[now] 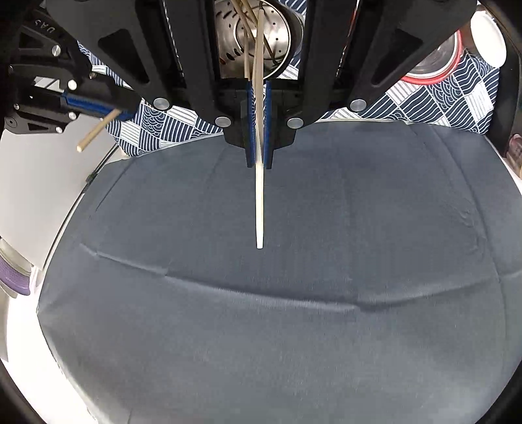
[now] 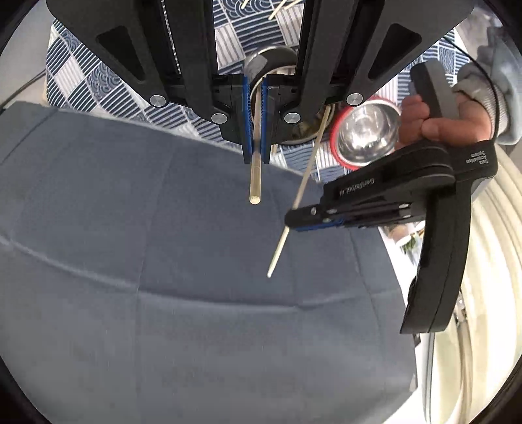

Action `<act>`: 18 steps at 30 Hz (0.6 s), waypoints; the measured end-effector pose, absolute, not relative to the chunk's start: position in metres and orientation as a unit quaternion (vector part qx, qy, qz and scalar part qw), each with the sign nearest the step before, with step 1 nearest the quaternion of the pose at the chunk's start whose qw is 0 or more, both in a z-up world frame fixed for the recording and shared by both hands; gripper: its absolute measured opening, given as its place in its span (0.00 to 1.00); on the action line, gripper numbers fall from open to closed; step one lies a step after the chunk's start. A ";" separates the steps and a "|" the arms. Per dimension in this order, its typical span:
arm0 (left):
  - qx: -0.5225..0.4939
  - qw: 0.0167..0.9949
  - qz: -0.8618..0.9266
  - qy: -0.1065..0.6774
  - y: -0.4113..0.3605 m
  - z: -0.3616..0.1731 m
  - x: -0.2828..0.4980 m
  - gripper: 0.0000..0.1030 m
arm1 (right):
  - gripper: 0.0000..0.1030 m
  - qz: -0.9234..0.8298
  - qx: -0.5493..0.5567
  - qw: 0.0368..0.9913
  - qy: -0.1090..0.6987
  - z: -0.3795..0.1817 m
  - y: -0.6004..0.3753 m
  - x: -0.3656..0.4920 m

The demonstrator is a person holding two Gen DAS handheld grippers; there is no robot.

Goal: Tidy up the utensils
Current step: 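Carry both sticks over the black cup and lower them into it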

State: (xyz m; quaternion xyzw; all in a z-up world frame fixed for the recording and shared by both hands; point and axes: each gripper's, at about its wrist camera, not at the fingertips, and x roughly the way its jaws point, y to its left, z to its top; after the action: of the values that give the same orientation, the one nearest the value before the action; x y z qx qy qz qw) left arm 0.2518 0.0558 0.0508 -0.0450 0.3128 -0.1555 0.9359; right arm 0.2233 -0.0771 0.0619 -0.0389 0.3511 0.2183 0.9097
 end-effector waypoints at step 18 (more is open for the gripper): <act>-0.033 0.929 -0.142 0.339 0.070 0.005 0.232 0.32 | 0.11 0.206 -0.024 0.900 0.384 0.020 -0.085 0.222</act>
State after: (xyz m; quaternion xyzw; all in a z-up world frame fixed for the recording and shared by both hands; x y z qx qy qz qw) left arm 0.2323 0.0695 0.0055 -0.0332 0.3393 -0.1416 0.9294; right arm 0.2221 -0.0845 0.0200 -0.0243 0.3840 0.2057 0.8998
